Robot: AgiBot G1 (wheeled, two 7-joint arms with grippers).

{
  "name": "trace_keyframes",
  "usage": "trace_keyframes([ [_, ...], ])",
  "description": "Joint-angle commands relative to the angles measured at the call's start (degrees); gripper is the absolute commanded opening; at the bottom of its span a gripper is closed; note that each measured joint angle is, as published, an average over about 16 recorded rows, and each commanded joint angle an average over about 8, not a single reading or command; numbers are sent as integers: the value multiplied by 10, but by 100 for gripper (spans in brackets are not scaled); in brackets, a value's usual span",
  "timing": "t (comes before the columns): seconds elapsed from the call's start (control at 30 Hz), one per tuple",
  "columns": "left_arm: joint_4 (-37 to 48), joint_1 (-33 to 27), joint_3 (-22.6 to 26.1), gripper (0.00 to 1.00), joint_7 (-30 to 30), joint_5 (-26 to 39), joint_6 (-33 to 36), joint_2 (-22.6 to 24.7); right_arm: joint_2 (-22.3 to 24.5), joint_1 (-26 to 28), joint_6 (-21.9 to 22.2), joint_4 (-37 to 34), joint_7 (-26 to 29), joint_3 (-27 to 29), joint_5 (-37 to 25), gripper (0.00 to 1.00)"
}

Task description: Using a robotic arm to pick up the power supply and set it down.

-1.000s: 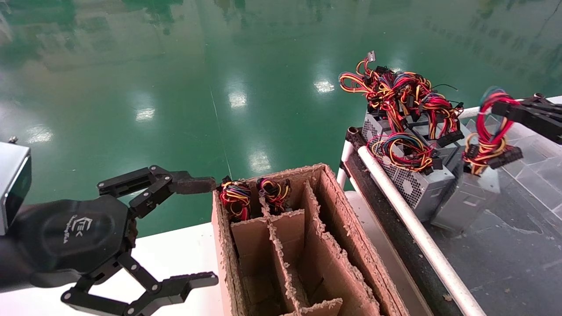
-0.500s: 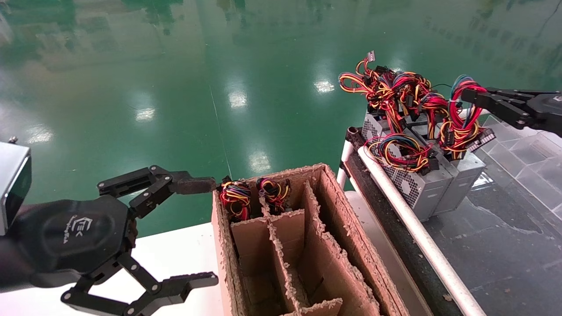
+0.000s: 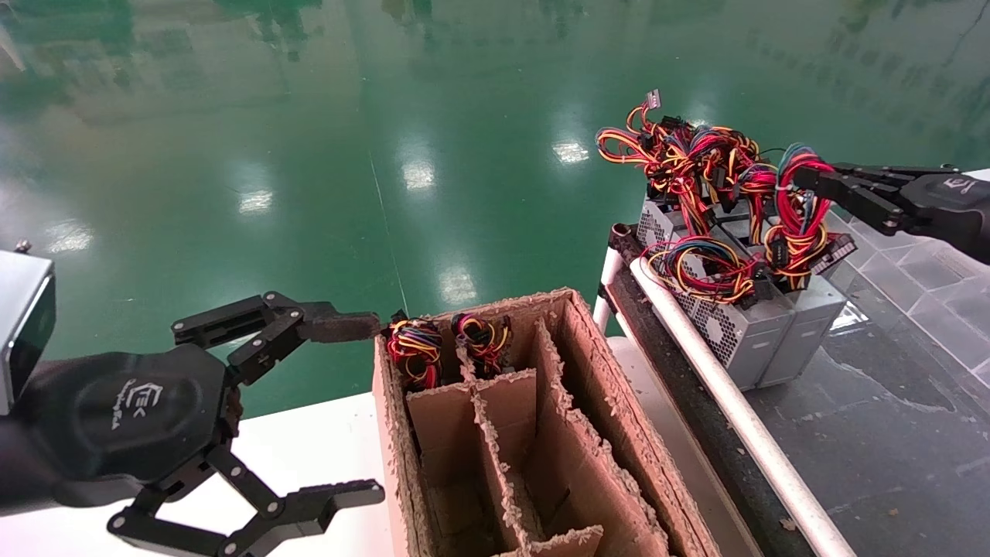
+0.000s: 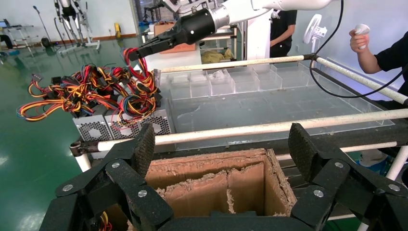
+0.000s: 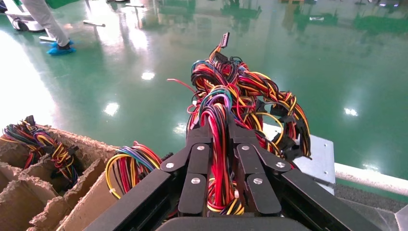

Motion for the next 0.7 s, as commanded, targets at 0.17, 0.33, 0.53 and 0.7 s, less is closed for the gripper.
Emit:
trace_keyframes([
  [0.17,0,0,0,100,0,0,0,0,0,-3,1,-3,-1,0,-1,100],
  [0.33,0,0,0,100,0,0,0,0,2,-6,0,-3,-2,-3,-4,100],
  [0.53,0,0,0,100,0,0,0,0,9,-10,-2,-5,-4,-4,-5,100],
  [0.7,0,0,0,100,0,0,0,0,18,-8,-10,-3,-8,0,1,100],
])
